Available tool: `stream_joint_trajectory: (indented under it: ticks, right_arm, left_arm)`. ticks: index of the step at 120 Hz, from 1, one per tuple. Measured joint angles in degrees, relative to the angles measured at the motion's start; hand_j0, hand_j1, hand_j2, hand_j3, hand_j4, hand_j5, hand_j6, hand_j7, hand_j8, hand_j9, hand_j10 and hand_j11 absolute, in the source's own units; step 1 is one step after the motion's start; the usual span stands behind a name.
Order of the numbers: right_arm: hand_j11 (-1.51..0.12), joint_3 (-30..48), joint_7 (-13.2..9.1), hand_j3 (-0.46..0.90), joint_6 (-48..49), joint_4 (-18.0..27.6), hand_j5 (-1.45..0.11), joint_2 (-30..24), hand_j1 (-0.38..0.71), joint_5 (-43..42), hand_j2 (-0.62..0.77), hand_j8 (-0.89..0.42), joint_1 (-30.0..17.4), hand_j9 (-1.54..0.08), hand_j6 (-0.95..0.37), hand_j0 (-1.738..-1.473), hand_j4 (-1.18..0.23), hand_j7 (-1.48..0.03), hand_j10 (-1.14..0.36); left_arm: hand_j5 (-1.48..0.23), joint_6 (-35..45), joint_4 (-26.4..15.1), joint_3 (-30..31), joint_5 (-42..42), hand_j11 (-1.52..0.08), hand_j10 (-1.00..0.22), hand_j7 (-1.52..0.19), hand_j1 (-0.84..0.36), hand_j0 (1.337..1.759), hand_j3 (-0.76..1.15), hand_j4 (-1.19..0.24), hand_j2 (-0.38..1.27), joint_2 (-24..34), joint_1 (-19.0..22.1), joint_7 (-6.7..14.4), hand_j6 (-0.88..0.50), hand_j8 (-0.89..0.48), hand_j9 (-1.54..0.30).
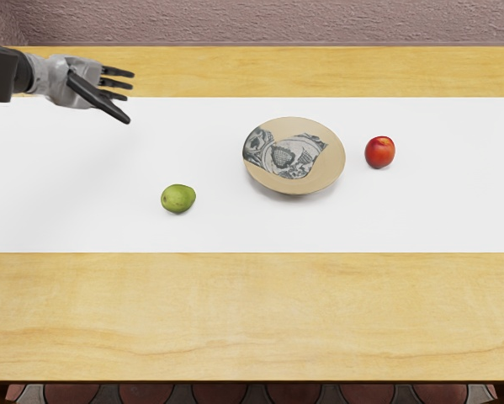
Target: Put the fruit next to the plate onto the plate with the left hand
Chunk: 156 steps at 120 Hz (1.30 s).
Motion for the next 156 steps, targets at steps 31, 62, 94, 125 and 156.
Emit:
stream_joint_trajectory:
  ticks: [31,62,94,125,156]
  right_arm:
    - [-0.02,4.68,0.01,0.00,-0.25,-0.79,-0.02,0.00,-0.33,1.81,0.00,-0.02,-5.56,-0.02,-0.02,-1.658,-0.02,-0.02,-0.02]
    - [-0.02,5.32,0.01,0.00,-0.27,-0.88,-0.02,0.00,-0.33,2.06,0.00,-0.02,-6.04,-0.02,-0.02,-1.658,-0.02,-0.02,-0.02]
    - [-0.02,5.38,0.01,0.00,-0.27,-0.89,-0.02,0.00,-0.33,2.08,0.00,-0.02,-6.08,-0.02,-0.02,-1.658,-0.02,-0.02,-0.02]
    - [-0.02,5.38,0.01,0.00,-0.27,-0.89,-0.02,0.00,-0.33,2.08,0.00,-0.02,-6.09,-0.02,-0.02,-1.658,-0.02,-0.02,-0.02]
    - [-0.02,5.38,0.01,0.00,-0.27,-0.89,-0.02,0.00,-0.33,2.09,0.00,-0.02,-6.09,-0.02,-0.02,-1.658,-0.02,-0.02,-0.02]
  left_arm:
    - [-0.01,0.00,0.01,0.07,6.93,-0.01,-0.01,-0.01,0.34,1.658,0.00,-0.01,0.00,-1.06,-0.96,0.36,-0.01,-0.01,-0.01]
    - [-0.02,2.56,-3.58,10.30,9.13,-0.02,-0.02,-0.02,0.33,1.658,0.00,-0.02,0.00,-4.04,-4.89,-5.13,-0.02,-0.02,-0.02]
    - [-0.03,40.14,-46.50,24.92,15.14,-0.03,-0.02,-0.03,0.32,1.658,0.00,-0.02,0.00,6.59,-9.26,-11.08,-0.02,-0.02,-0.03]
    - [-0.02,60.91,-61.93,35.93,20.13,-0.02,-0.01,-0.02,0.33,1.658,0.00,-0.01,0.00,6.12,-8.83,-15.22,-0.02,-0.02,-0.02]
    - [-0.11,65.91,-62.20,40.37,21.66,-0.11,-0.08,-0.11,0.25,1.658,0.00,-0.08,0.02,3.81,-5.98,-17.15,-0.08,-0.08,-0.11]
